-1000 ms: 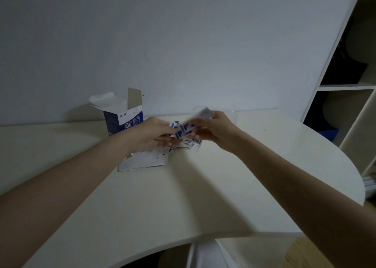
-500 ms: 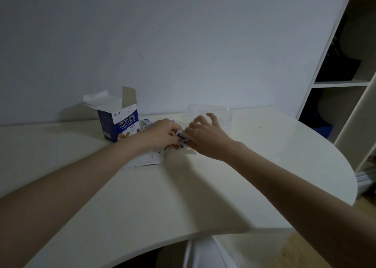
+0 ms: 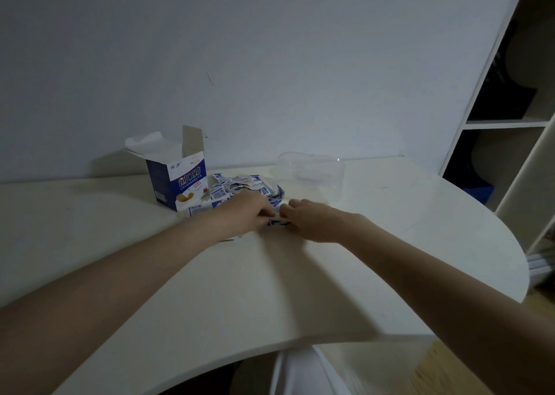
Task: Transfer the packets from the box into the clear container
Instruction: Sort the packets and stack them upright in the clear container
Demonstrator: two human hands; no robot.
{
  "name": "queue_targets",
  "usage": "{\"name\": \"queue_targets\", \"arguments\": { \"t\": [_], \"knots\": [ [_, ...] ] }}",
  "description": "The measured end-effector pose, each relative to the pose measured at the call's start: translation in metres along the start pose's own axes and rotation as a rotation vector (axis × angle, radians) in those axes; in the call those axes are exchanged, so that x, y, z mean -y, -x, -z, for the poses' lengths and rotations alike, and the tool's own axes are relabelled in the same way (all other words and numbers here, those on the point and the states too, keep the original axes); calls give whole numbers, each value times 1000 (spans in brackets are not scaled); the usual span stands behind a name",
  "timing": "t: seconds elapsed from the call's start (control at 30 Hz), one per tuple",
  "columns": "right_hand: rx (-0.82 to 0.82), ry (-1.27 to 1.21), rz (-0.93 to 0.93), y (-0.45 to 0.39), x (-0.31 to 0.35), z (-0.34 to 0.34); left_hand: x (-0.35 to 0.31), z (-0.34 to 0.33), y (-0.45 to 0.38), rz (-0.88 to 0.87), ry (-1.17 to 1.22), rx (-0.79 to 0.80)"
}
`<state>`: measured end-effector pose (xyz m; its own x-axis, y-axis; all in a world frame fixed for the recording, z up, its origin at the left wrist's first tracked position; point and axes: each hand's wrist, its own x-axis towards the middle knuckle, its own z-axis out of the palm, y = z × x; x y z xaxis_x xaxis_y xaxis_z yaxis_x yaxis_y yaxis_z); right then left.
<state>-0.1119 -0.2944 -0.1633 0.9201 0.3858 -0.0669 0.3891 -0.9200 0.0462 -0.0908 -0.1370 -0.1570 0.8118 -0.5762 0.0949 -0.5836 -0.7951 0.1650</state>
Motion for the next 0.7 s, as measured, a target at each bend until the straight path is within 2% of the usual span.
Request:
{"name": "queue_targets", "arguments": {
  "t": [0.13,0.23,0.37,0.43,0.57,0.7],
  "knots": [
    [-62,-76,-39,-7,3,2,7,7,5,32,35,-120],
    [-136,-440,-136,-14,-1,12,29,27,15,100,65,-173],
    [-216,-785,-184,-22,10,22,62,42,35,207,29,168],
    [-218,-856,-164,-25,23,24,68,35,42,247,57,229],
    [-128,-836,-31,-34,47,22,73,19,43,228,49,25],
    [-130,-881,-55,-34,52,25,78,31,37,230,5,-90]
  ]
}}
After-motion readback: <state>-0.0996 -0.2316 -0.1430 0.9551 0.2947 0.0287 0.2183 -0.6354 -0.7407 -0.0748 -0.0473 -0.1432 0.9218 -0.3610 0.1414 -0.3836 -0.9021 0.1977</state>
